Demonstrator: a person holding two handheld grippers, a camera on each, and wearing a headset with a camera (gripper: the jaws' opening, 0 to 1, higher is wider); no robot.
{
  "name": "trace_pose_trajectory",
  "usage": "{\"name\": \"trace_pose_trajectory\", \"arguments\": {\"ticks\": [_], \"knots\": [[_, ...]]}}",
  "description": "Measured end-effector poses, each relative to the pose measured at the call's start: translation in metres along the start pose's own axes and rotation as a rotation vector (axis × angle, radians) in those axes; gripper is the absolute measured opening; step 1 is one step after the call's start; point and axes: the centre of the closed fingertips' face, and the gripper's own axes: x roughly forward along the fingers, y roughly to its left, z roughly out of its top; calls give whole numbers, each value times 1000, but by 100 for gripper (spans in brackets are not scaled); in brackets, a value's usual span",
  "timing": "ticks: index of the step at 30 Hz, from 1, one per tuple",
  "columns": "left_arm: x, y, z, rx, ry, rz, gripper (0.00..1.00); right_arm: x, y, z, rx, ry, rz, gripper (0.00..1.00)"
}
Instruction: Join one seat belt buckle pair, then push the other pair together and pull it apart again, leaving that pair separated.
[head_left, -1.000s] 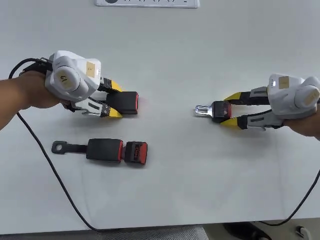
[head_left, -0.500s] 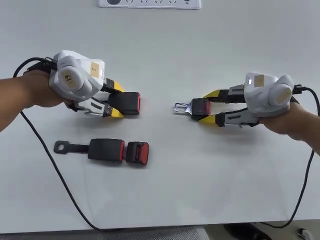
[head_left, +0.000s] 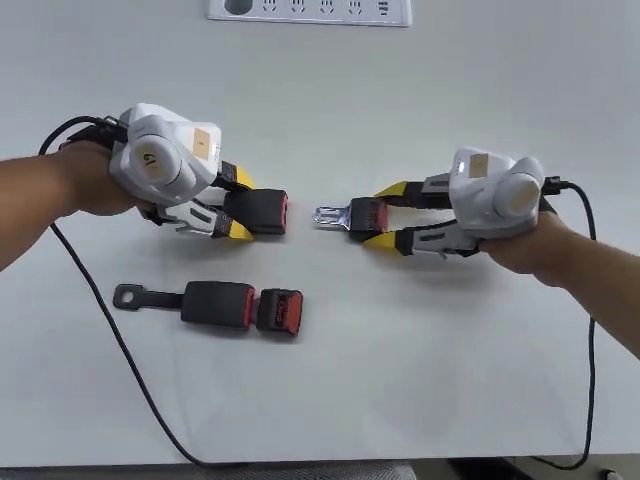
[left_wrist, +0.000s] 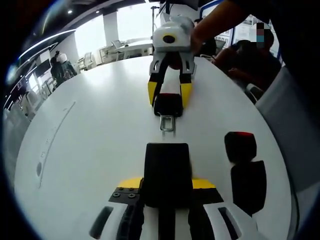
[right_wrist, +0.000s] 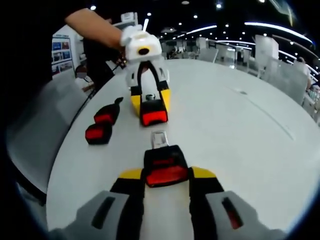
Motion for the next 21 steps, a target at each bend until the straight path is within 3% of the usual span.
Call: {"name": "trace_pose_trajectory", "arguments": {"ticks": [10,21], "knots": [[0,0,1,19,11,-12,34,31,9,25,-10,-23,33,34],[-1,0,0,4,17,-9,34,31,3,28,-3,-1,33,33]]}}
